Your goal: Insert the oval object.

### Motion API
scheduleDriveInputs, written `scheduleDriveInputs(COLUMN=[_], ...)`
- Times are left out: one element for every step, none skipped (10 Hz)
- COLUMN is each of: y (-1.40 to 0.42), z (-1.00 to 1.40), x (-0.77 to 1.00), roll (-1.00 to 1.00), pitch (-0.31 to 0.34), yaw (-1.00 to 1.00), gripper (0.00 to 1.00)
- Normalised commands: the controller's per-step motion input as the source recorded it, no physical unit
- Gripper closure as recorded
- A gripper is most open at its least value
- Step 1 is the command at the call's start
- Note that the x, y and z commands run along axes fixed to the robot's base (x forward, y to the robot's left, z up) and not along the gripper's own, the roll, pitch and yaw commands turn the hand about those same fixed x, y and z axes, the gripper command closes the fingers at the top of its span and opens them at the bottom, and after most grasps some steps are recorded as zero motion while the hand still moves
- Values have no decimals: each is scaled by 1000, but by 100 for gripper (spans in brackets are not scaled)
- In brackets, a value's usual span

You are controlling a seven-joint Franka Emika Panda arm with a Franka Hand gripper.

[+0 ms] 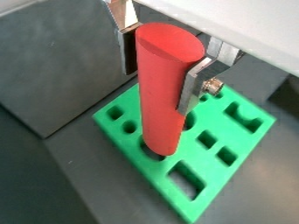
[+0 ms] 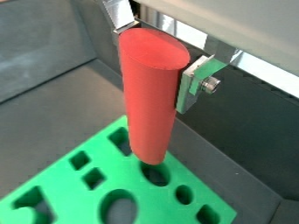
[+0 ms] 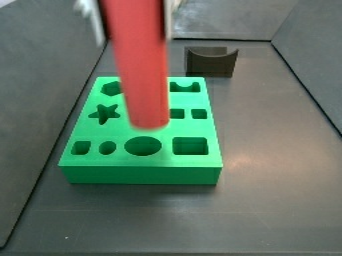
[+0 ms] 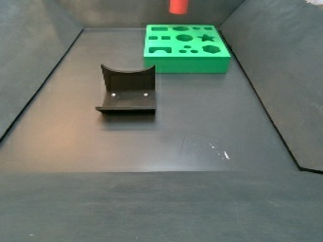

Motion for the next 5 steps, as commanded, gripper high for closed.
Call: scheduleDriveInputs(y=[-77,0,46,3,37], z=[-231,-291,-426,-469,-329], x=[-146,-180,-94,-29,0], roll=[-17,6,107,131,73], pitch=[-77,-41,0,0,0], yaw=[60,94,31,0,0], gripper=[100,100,100,100,100])
